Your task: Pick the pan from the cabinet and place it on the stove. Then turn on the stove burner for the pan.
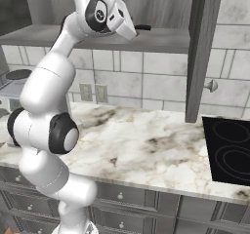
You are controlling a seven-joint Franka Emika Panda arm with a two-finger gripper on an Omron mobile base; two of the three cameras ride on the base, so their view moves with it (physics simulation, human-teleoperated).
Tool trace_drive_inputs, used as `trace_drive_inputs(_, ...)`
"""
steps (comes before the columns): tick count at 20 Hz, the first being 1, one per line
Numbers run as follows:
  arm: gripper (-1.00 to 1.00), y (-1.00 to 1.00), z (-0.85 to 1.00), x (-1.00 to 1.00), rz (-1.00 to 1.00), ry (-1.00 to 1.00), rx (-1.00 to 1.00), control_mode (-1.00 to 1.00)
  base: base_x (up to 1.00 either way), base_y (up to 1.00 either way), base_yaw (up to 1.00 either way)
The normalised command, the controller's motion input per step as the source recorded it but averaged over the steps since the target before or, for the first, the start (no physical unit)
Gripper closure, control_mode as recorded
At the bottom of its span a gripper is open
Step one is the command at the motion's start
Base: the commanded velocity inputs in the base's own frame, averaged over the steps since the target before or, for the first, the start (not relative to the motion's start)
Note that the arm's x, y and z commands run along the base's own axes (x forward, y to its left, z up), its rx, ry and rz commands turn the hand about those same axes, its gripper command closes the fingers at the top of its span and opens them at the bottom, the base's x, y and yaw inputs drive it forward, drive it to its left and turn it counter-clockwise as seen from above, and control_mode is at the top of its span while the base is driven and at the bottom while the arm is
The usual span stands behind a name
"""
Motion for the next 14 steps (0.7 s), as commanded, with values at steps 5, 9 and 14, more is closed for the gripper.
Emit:
trace_drive_inputs(5,-1.0,0.0,-0.04,0.12,-0.02,0.02,0.05,-1.0,0.0,0.0,0.0)
trace_drive_inputs(9,-1.0,0.0,-0.01,0.14,-0.02,0.04,0.01,-1.0,0.0,0.0,0.0)
trace_drive_inputs(14,-1.0,0.0,-0.01,0.12,-0.02,0.04,0.0,-1.0,0.0,0.0,0.0)
